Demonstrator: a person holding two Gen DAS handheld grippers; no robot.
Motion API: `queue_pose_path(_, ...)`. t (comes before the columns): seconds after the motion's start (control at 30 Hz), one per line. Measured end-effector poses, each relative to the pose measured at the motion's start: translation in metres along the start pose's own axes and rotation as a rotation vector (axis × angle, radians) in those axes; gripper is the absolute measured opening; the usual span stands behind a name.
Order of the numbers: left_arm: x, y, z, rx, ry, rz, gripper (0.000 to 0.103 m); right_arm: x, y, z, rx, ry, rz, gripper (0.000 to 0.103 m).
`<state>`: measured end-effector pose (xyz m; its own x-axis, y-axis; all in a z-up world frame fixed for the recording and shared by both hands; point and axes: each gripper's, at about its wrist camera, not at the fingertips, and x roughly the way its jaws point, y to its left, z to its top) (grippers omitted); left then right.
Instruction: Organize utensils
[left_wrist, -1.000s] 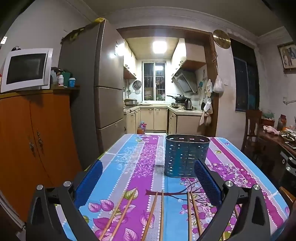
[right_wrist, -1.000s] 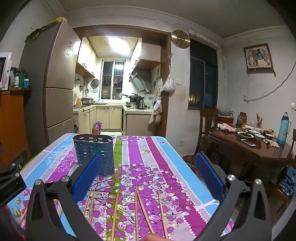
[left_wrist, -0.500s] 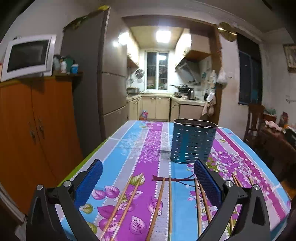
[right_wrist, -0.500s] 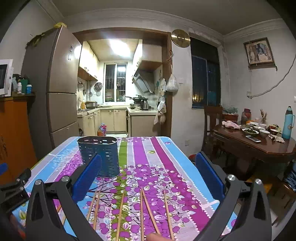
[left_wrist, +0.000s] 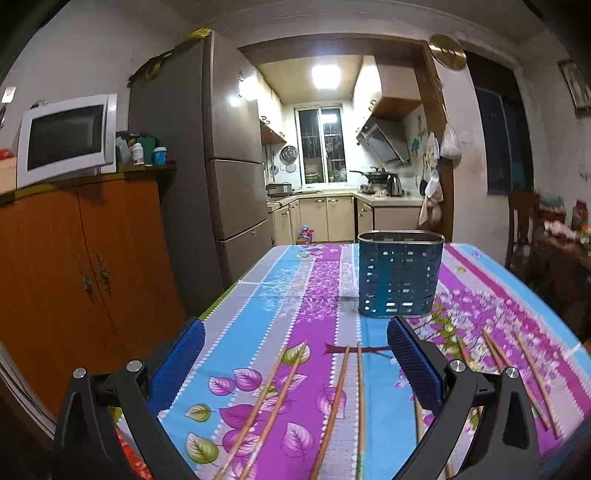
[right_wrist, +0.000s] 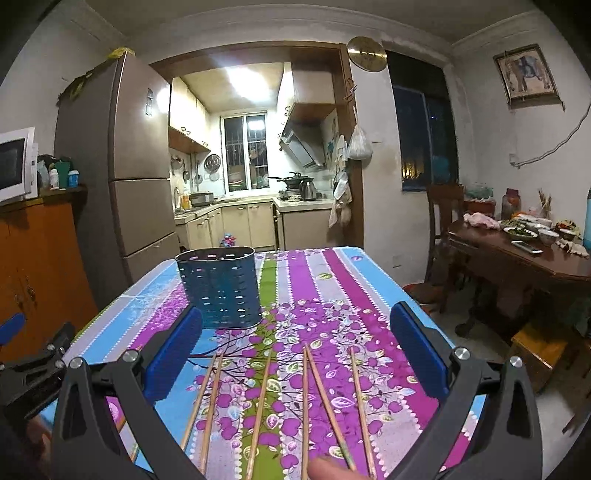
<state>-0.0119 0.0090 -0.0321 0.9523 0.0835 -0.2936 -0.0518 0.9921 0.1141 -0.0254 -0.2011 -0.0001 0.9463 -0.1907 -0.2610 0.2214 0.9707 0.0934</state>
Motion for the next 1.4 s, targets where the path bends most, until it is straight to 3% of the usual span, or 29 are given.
queue_pose_path(0.2,-0.004,-0.005,-0.001,0.035,-0.007,0.003,0.099,-0.006,0.003,-0.001,-0.029,-0.026,0.012,0.098)
queue_pose_path(0.67,-0.007,-0.002,0.003,0.020,-0.022,-0.024,0.099,-0.009,0.010,-0.002,-0.058,0.003,0.078,0.098)
queue_pose_path(1.27,-0.009,0.005,0.003,-0.002,-0.028,-0.045,0.099,-0.009,0.017,-0.001,-0.093,0.007,0.067,0.098)
queue_pose_path(1.4,-0.011,0.033,0.008,-0.008,-0.061,-0.039,0.099,-0.013,0.010,0.003,-0.106,-0.002,0.024,0.098)
